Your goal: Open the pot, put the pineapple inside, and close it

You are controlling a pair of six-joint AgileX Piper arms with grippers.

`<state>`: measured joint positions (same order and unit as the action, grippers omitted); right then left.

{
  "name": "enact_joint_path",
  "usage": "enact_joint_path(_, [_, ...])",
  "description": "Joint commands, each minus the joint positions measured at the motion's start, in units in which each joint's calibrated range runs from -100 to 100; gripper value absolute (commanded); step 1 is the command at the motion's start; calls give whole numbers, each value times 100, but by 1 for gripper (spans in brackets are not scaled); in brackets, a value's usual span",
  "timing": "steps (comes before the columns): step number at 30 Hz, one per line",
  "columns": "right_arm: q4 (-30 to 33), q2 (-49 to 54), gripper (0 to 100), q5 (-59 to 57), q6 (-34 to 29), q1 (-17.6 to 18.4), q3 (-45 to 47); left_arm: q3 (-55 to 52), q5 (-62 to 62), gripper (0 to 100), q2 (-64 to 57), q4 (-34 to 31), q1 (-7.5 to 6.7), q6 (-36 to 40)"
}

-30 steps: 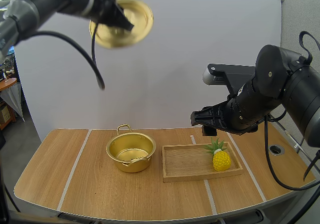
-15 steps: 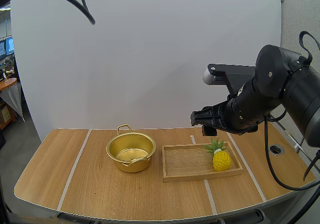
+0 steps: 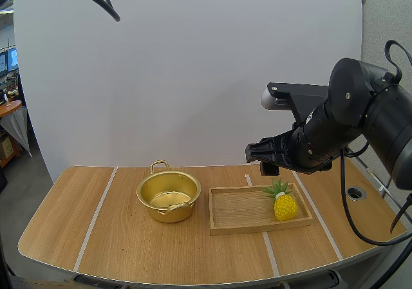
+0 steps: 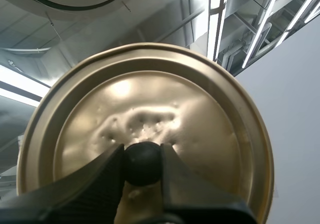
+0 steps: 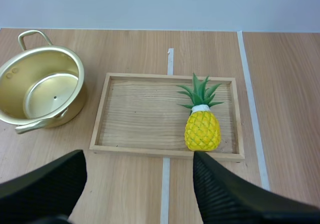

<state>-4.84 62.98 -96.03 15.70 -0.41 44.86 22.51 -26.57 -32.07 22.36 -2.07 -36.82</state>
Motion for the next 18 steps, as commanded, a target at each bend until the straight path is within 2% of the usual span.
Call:
enact_joint_path(1, [44, 15, 100, 154, -4, -14, -36, 41, 191, 0, -42, -22, -20, -7])
enact_joint_path(7, [120, 15, 100, 154, -4, -14, -36, 41, 191, 0, -42, -22, -20, -7])
enact_joint_path(12, [581, 15, 100, 185, -266, -14, -36, 41, 191, 0, -42, -22, -20, -7])
enact_joint_path(14, [812, -75, 100, 248, -378, -14, -36, 41, 191, 0, -42, -22, -20, -7])
enact_joint_path(18, [851, -523, 100, 302, -378, -14, -9, 41, 191, 0, -42, -22, -20, -7])
